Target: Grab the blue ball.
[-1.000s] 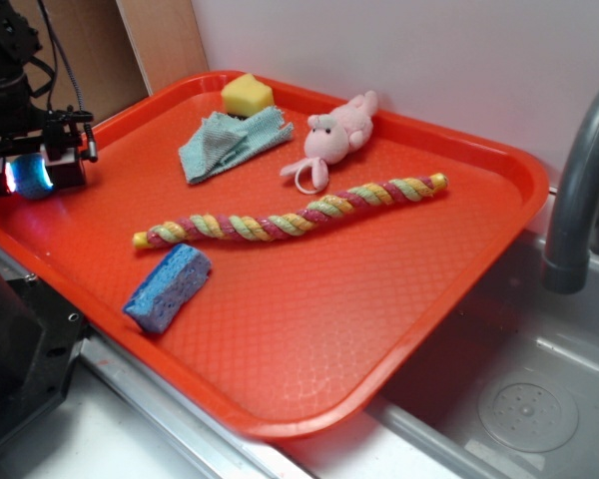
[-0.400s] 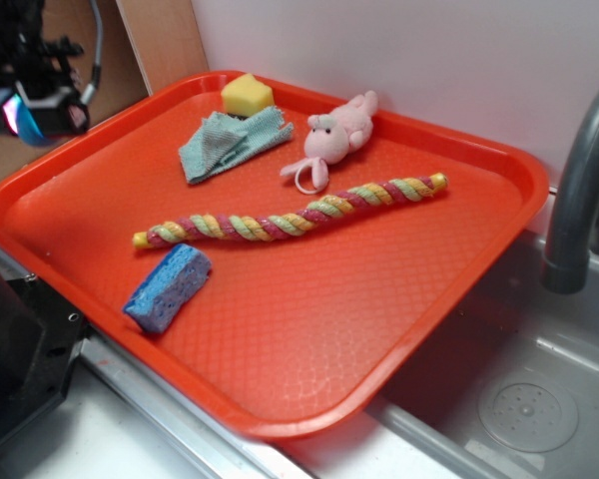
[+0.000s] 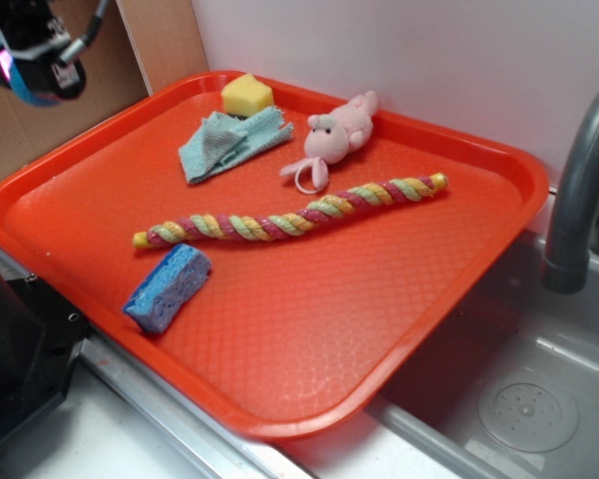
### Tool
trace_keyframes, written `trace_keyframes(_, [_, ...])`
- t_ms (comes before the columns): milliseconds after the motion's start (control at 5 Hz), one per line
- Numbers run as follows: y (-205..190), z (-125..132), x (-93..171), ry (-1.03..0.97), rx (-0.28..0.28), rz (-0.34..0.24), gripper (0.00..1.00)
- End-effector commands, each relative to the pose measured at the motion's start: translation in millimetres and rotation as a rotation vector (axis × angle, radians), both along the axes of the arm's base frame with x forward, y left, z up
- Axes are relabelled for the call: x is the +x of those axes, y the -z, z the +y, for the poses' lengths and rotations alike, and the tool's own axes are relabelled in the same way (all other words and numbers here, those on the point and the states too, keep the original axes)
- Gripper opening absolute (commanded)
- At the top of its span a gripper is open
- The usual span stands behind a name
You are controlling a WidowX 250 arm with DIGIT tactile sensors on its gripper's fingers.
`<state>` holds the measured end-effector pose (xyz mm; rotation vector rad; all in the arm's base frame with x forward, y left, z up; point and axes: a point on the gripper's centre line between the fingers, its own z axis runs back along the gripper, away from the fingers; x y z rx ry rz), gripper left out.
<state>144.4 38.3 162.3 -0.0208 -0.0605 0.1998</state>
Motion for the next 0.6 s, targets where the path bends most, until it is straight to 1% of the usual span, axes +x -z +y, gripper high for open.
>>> trace_keyframes(0, [-17, 40, -6, -0.105, 0.07, -0.032, 0.0])
trace_keyframes(200, [-17, 57, -1, -0.146, 0.076, -0.062, 0.0])
trace_keyframes(400, [-10, 58, 6, -0.141, 0.08, -0.048, 0.0])
